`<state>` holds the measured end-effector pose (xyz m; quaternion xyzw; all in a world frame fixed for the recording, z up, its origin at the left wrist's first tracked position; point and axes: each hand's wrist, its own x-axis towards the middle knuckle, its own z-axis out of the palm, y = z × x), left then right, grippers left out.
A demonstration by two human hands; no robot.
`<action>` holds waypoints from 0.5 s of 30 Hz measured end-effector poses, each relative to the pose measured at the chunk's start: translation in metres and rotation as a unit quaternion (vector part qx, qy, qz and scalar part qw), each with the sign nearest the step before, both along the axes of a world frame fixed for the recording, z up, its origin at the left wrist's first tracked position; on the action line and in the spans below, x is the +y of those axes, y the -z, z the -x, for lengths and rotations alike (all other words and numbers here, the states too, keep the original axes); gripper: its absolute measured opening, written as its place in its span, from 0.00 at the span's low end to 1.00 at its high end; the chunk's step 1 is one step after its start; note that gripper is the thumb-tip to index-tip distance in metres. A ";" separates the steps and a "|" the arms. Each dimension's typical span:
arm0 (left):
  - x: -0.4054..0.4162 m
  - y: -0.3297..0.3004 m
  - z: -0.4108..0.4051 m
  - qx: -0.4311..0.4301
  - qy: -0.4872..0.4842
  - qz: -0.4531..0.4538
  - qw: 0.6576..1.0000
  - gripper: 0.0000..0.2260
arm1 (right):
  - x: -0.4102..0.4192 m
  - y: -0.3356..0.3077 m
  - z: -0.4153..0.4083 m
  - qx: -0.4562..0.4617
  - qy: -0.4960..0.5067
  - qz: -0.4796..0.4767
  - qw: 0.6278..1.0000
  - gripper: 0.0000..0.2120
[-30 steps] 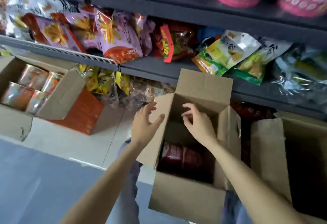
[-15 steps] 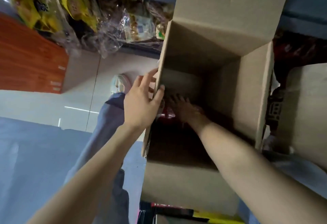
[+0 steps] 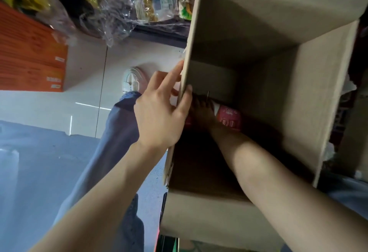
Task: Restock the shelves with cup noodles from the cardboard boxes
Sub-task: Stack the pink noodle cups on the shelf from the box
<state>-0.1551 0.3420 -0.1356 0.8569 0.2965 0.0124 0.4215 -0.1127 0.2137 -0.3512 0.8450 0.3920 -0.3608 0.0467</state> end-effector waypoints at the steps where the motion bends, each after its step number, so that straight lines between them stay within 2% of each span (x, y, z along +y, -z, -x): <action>1: 0.000 -0.001 0.000 0.001 0.000 -0.009 1.000 0.21 | -0.001 -0.002 -0.001 -0.002 0.008 -0.002 1.000 0.40; 5: -0.001 -0.006 -0.001 0.025 -0.001 -0.029 0.999 0.21 | -0.003 -0.035 -0.003 -0.040 0.022 -0.006 0.999 0.44; 10: -0.004 -0.020 0.000 0.056 -0.001 -0.034 0.998 0.20 | -0.027 -0.148 -0.020 -0.045 0.145 -0.108 0.982 0.58; 12: -0.002 -0.029 0.001 0.092 -0.013 0.008 0.996 0.22 | -0.041 -0.194 -0.024 -0.060 0.210 -0.168 0.961 0.62; 15: 0.003 -0.058 0.006 0.105 -0.061 0.123 0.985 0.28 | -0.059 -0.257 -0.027 -0.052 0.349 -0.287 0.891 0.64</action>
